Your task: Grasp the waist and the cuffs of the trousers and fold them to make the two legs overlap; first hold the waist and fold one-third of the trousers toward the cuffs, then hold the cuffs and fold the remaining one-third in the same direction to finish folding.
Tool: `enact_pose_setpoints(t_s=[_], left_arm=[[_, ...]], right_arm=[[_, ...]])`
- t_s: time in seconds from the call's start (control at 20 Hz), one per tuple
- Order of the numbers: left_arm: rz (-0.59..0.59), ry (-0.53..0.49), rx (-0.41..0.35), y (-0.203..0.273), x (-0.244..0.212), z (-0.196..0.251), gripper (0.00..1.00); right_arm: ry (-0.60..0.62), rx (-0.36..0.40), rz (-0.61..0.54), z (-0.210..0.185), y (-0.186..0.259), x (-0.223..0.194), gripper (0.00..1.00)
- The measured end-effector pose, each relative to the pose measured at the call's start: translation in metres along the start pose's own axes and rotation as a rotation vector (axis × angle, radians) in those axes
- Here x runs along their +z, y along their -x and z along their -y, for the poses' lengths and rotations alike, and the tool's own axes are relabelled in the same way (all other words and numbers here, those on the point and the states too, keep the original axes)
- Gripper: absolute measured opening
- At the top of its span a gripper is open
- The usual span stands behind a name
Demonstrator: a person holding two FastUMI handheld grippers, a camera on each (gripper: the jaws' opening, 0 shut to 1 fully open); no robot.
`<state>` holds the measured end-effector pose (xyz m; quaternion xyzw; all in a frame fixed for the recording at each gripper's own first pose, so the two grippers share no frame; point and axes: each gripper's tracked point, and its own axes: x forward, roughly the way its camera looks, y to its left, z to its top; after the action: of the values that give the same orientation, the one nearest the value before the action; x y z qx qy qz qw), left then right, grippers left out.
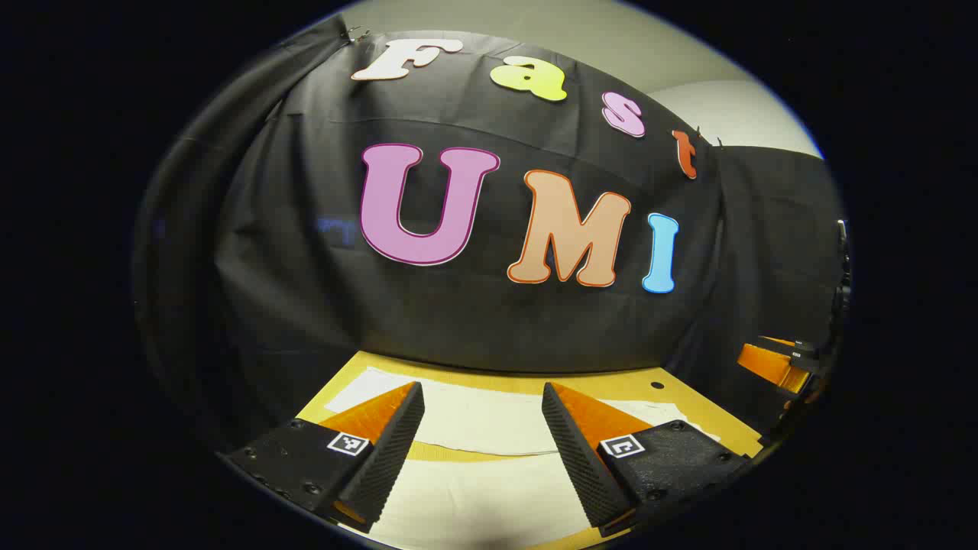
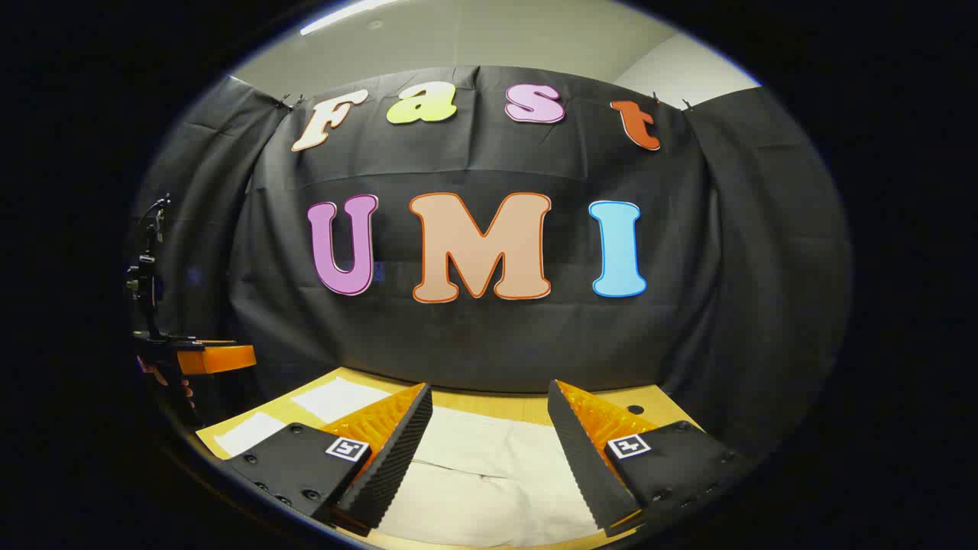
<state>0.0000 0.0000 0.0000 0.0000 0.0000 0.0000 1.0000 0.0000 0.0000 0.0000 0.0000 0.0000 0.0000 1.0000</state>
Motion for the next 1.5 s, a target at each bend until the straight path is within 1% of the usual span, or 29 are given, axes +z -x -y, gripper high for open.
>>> enact_pose_setpoints(t_s=[0.2, 0.25, 0.3, 0.35, 0.4, 0.45, 0.65, 0.8, 1.0, 1.15, 1.2, 1.35, 1.5], left_arm=[[0.0, -0.005, 0.018, 0.004, 0.0, -0.007, 0.94], [0.003, -0.007, 0.023, 0.006, 0.001, -0.009, 0.9], [0.005, -0.008, 0.027, 0.006, 0.001, -0.009, 0.94], [0.006, -0.008, 0.031, 0.007, 0.001, -0.009, 0.9], [0.008, -0.008, 0.034, 0.008, 0.001, -0.009, 0.9], [0.008, -0.008, 0.037, 0.009, 0.001, -0.009, 0.94], [0.002, -0.011, 0.042, 0.013, -0.003, -0.008, 0.94], [-0.005, -0.015, 0.037, 0.015, -0.008, -0.005, 0.94], [-0.023, -0.032, 0.035, 0.016, -0.015, -0.007, 0.94], [-0.047, -0.054, 0.005, 0.017, -0.022, -0.008, 0.94], [-0.061, -0.067, -0.008, 0.017, -0.024, -0.009, 0.94], [-0.104, -0.099, -0.072, 0.021, -0.032, -0.013, 0.94], [-0.18, -0.168, -0.141, 0.027, -0.051, -0.026, 0.94]], right_arm=[[0.004, 0.003, 0.001, 0.002, 0.0, 0.0, 0.97], [0.006, 0.006, -0.001, 0.001, 0.0, 0.0, 0.99], [0.008, 0.008, -0.003, 0.001, 0.0, -0.002, 0.99], [0.01, 0.013, -0.003, 0.001, -0.001, 0.0, 0.99], [0.012, 0.017, -0.002, 0.0, 0.0, -0.001, 0.98], [0.014, 0.021, -0.001, 0.0, 0.0, 0.0, 0.98], [0.02, 0.029, -0.008, 0.0, -0.002, -0.005, 0.97], [0.021, 0.035, -0.016, 0.0, -0.002, -0.009, 0.99], [0.018, 0.042, -0.03, -0.002, -0.005, -0.015, 0.99], [0.022, 0.04, -0.039, -0.003, -0.005, -0.017, 0.98], [0.024, 0.039, -0.042, -0.004, -0.004, -0.018, 0.99], [0.025, 0.028, -0.053, -0.005, -0.003, -0.021, 0.99], [0.032, 0.0, -0.063, -0.004, 0.001, -0.026, 0.98]])
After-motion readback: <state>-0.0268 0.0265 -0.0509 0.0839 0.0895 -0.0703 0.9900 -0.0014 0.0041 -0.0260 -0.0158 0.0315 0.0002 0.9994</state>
